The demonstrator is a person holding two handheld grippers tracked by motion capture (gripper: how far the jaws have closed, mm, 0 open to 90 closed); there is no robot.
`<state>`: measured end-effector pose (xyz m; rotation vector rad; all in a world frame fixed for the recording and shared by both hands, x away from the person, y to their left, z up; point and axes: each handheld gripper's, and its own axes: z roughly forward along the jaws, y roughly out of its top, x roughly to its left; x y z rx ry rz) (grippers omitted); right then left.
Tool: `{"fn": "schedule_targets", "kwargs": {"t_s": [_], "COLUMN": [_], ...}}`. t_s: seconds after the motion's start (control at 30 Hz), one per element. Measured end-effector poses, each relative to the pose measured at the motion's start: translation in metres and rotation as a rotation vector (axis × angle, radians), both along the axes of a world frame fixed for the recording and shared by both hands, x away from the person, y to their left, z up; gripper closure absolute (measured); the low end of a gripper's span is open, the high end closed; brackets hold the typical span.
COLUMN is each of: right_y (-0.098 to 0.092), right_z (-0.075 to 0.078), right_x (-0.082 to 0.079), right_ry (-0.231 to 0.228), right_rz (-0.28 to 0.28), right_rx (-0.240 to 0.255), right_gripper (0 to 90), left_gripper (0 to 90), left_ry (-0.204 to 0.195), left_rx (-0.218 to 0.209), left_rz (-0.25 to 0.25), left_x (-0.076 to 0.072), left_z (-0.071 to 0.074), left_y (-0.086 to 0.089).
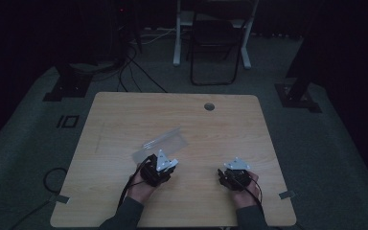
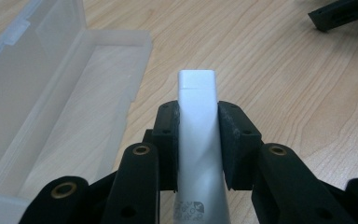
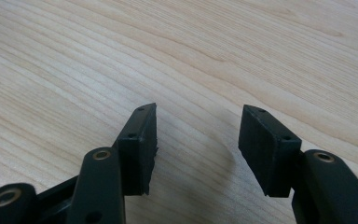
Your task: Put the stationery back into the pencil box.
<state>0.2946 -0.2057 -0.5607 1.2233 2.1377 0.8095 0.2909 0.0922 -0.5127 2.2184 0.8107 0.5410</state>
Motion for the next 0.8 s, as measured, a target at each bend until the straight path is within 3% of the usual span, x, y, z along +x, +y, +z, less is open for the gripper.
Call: {"fn": "schedule_targets", "kwargs": {"t_s": [0.8], "right_y": [0.0], "right_z": [0.0], "right_x": [0.0], "right_ry": [-0.002], "right_rz": [0.001], "right_rx": [0.007], "right_gripper": [45.7], "left_gripper": [70.4], "left_ry": [-0.028], "left_rx": [0.001], "left_rz": [0.002], "left_x": [0.005], "left_z": [0.011], "left_y": [0.003]}}
